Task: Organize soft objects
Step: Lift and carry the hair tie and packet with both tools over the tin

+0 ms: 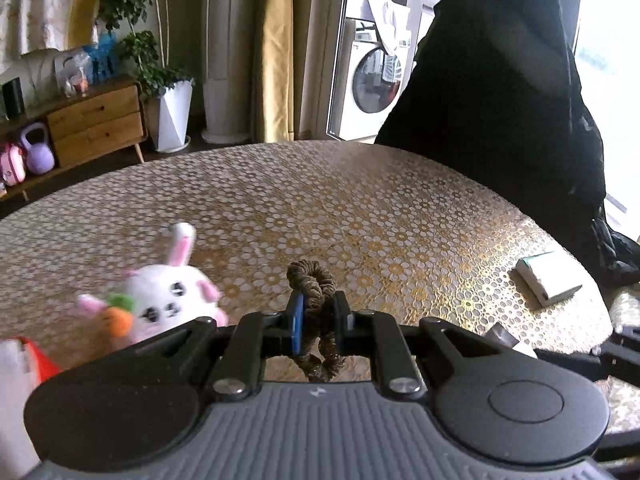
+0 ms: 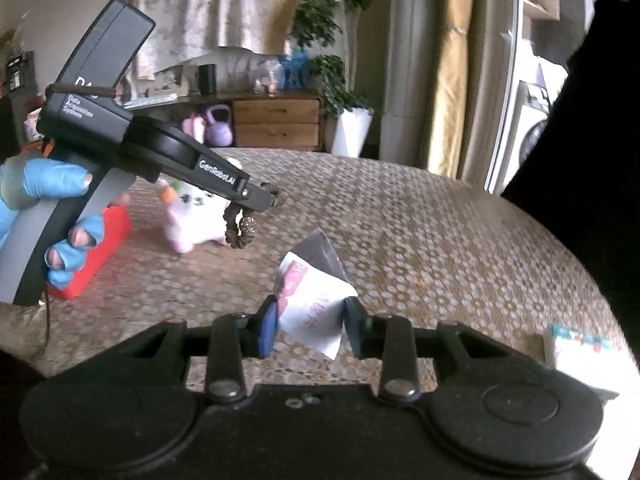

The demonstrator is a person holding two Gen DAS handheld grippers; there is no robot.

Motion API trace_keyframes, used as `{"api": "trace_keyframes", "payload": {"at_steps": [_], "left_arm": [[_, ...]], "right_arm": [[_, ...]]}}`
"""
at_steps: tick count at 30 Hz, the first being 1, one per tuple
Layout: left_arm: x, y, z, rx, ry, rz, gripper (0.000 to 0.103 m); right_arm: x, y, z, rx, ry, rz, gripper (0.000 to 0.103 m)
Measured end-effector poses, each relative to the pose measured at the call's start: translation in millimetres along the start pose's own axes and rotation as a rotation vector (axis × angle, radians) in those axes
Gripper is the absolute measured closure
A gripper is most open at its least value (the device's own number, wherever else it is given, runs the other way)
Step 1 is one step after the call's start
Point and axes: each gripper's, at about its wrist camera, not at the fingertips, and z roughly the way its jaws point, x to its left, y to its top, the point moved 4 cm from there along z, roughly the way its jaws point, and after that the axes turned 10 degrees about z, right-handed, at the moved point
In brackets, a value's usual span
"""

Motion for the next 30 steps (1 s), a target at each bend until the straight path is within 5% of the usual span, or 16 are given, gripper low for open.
{"api": "trace_keyframes", "payload": {"at_steps": [17, 30], "left_arm": [[74.0, -47.3, -138.2, -0.072, 0.077, -0.094, 0.088], [143.2, -95.1, -200.0, -0.077, 0.177, -0.189, 0.088]], "right_arm": [[87.9, 35.6, -42.3, -0.071, 0.144, -0.107, 0.069], [184.0, 54.1, -31.7, -0.095, 0.263, -0.238, 0.069]]}}
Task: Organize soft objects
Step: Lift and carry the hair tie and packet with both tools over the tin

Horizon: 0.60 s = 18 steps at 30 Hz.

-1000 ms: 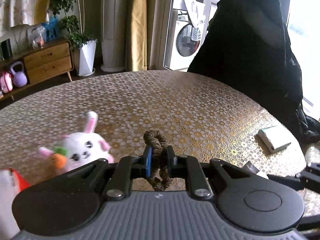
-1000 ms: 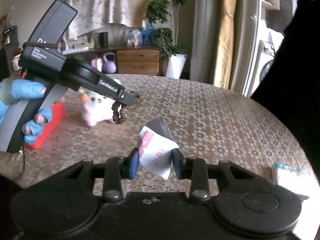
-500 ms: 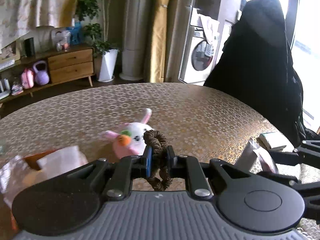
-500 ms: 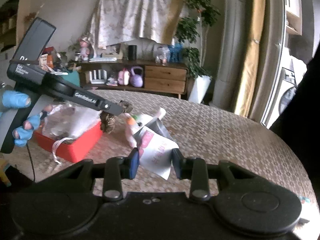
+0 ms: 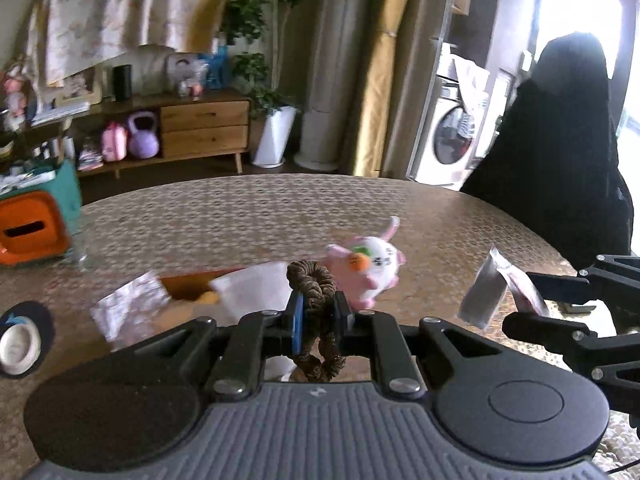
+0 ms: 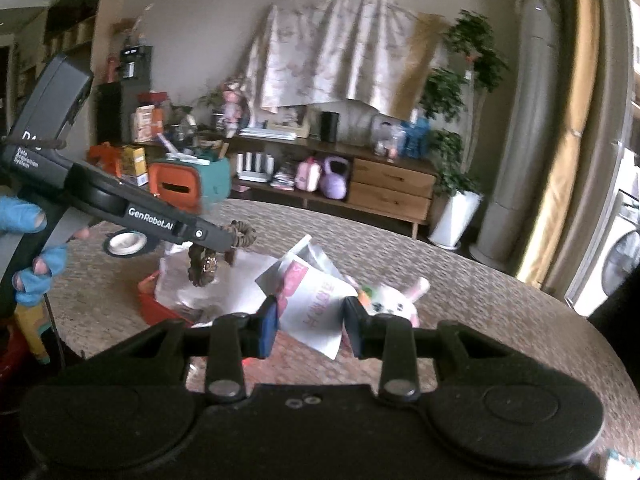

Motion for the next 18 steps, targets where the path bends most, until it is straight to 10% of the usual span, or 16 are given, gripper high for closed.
{"api": "trace_keyframes", "payload": {"at_steps": [18], "left_arm": [[99.9, -33.7, 23.6, 0.058, 0.106, -0.125, 0.088]], "right_arm": [[69.6, 6.7, 106.7, 0.089, 0.092, -0.157, 0.069]]}}
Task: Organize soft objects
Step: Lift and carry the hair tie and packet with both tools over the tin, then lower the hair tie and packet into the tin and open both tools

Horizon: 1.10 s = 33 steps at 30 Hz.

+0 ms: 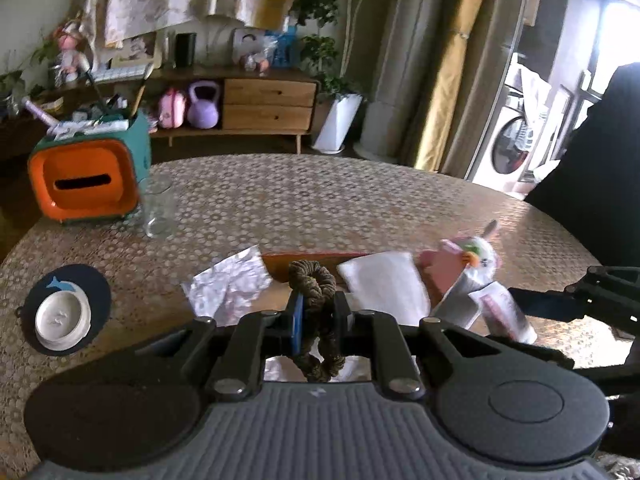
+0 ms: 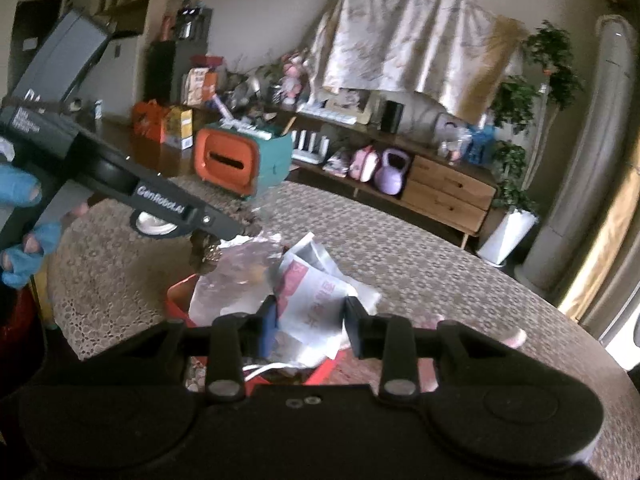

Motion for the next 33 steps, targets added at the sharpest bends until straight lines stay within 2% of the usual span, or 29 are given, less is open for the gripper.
{"api": "trace_keyframes", "payload": {"at_steps": [10, 16, 19, 26, 33], "left_arm": [[30.9, -14.6, 44.1, 0.021, -0.016, -0.060, 0.088], [36.6, -20.0, 65.7, 0.032, -0.054, -0.087, 0.088], [37.1, -22.3, 76.4, 0.049, -0.046, -0.082, 0.088], [33.5, -32.5, 91.2, 0.084, -0.028, -0.055, 0.088], [29.5, -36.8, 95.8, 0.106, -0.004, -0.029, 0.087]], "right_arm": [[18.3, -9.5, 73.6, 0.079, 0.006, -0.102, 0.069], [16.5, -18.3, 101.6, 0.122, -0.012, -0.116, 0.069], [16.6, -21.6, 113.5, 0.141, -0.019, -0.124, 0.069], [16.2, -26.4, 126.2, 0.156, -0.030, -0.134, 0.069], [16.8, -28.8, 126.1, 0.142, -0.033, -0.129, 0.063]]}}
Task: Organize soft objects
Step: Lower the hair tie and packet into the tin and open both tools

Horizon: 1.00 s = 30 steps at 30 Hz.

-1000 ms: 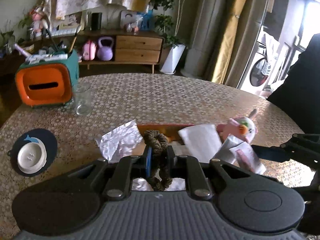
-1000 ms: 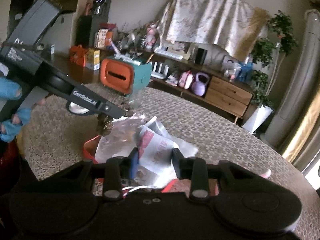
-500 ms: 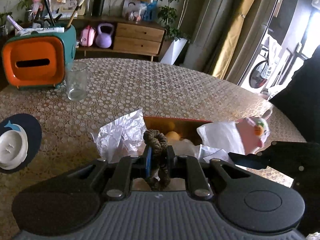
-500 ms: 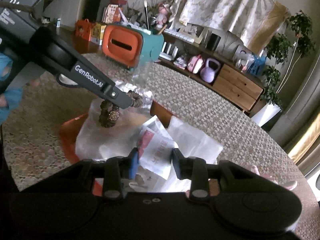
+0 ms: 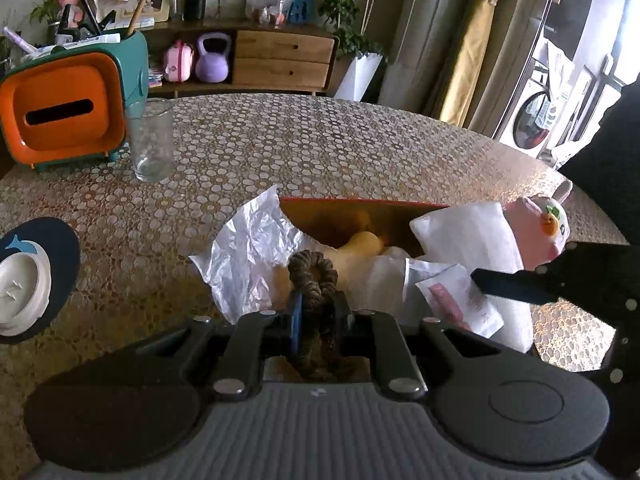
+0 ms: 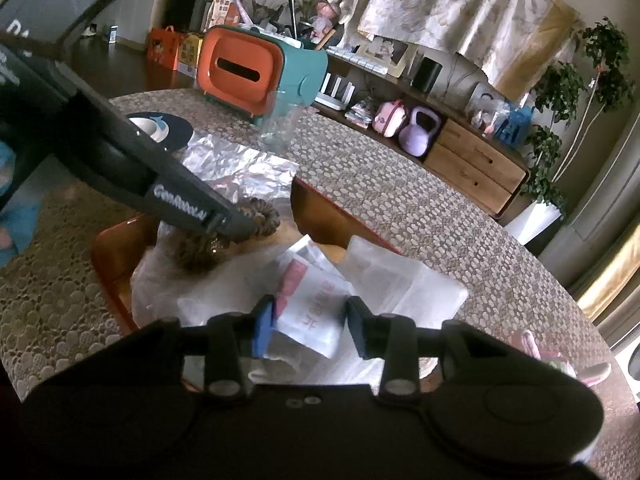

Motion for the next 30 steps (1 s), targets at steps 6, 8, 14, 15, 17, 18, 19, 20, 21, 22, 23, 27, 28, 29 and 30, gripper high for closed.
{"api": "trace_keyframes", "payload": {"at_steps": [6, 8, 14, 15, 17, 18, 19, 20, 21, 22, 23, 27, 28, 29, 30], "left_arm": [[-4.1, 2.0, -4.4, -0.007, -0.002, 0.025, 0.077], [-6.5, 2.7, -8.3, -0.017, -0.003, 0.042, 0.067], [-12.5, 5.8, -24.3, -0.060, 0.006, 0.068, 0.032], [-13.6, 5.7, -27.1, -0.062, 0.002, 0.070, 0.032], [-15.6, 5.7, -33.2, -0.067, -0.004, 0.066, 0.032], [-16.5, 5.5, -36.8, -0.069, -0.006, 0.064, 0.032], [-17.6, 5.3, -40.2, -0.072, -0.008, 0.062, 0.032], [-18.9, 5.1, -43.4, -0.074, -0.009, 0.063, 0.032], [-20.8, 5.0, -47.4, -0.075, -0.005, 0.067, 0.032], [-22.9, 5.2, -51.1, -0.077, -0.001, 0.073, 0.032], [-26.1, 5.3, -56.3, -0.084, 0.001, 0.081, 0.032], [-36.8, 4.8, -76.1, -0.111, -0.010, 0.088, 0.027], [-39.5, 4.6, -80.7, -0.120, -0.010, 0.090, 0.024], [-42.7, 4.3, -86.2, -0.130, -0.010, 0.094, 0.023], [-45.7, 4.2, -90.9, -0.137, -0.010, 0.097, 0.023]], "right_arm": [[1.0, 0.9, -6.3, -0.020, -0.005, -0.010, 0.055], [-0.8, 2.7, -10.9, -0.031, 0.003, 0.007, 0.054], [-9.5, 7.8, -31.2, -0.058, 0.035, 0.073, 0.046], [-11.8, 8.2, -35.8, -0.063, 0.040, 0.092, 0.045], [-17.4, 8.3, -45.2, -0.074, 0.056, 0.136, 0.041], [-19.8, 8.0, -50.0, -0.080, 0.061, 0.155, 0.039], [-23.1, 7.6, -56.1, -0.088, 0.063, 0.174, 0.039], [-26.9, 7.5, -61.7, -0.092, 0.064, 0.192, 0.039], [-30.0, 6.4, -67.5, -0.096, 0.065, 0.209, 0.039], [-32.8, 5.5, -72.2, -0.101, 0.065, 0.222, 0.038], [-35.8, 4.2, -78.8, -0.109, 0.062, 0.236, 0.037], [-48.1, -0.1, -106.3, -0.147, 0.059, 0.290, 0.033], [-50.4, -2.4, -112.4, -0.158, 0.058, 0.303, 0.033], [-51.7, -3.9, -118.3, -0.167, 0.058, 0.315, 0.032], [-53.9, -6.2, -125.1, -0.177, 0.056, 0.328, 0.031]]}}
